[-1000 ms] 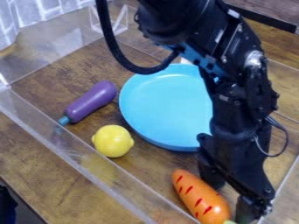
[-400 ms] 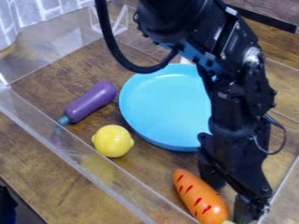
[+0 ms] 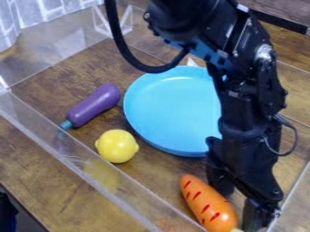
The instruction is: Put the carrot on the blue tray
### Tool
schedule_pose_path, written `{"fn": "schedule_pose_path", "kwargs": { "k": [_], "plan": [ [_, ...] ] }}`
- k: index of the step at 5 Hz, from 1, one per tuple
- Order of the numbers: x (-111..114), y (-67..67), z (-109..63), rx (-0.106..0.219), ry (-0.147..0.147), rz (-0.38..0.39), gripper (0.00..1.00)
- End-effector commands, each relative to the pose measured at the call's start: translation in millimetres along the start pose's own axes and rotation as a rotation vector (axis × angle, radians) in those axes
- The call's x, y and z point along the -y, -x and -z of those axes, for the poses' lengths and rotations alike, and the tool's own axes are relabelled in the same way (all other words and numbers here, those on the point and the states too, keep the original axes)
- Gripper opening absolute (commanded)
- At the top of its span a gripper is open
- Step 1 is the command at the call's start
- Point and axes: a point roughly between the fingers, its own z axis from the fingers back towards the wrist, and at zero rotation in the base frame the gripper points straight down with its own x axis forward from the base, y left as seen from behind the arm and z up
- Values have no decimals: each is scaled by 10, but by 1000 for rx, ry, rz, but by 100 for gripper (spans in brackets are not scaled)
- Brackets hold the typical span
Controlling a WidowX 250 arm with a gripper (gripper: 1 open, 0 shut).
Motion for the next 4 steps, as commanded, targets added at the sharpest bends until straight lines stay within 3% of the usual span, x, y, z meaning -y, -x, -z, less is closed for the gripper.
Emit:
{"fn": "schedule_pose_path", "kwargs": {
  "k": [1, 3, 4],
  "plan": [
    [-41, 28, 80, -38, 8, 3, 100],
    [-88, -1, 74, -56, 19, 17, 100],
    [-101, -35, 75, -78, 26, 82, 100]
  ]
}}
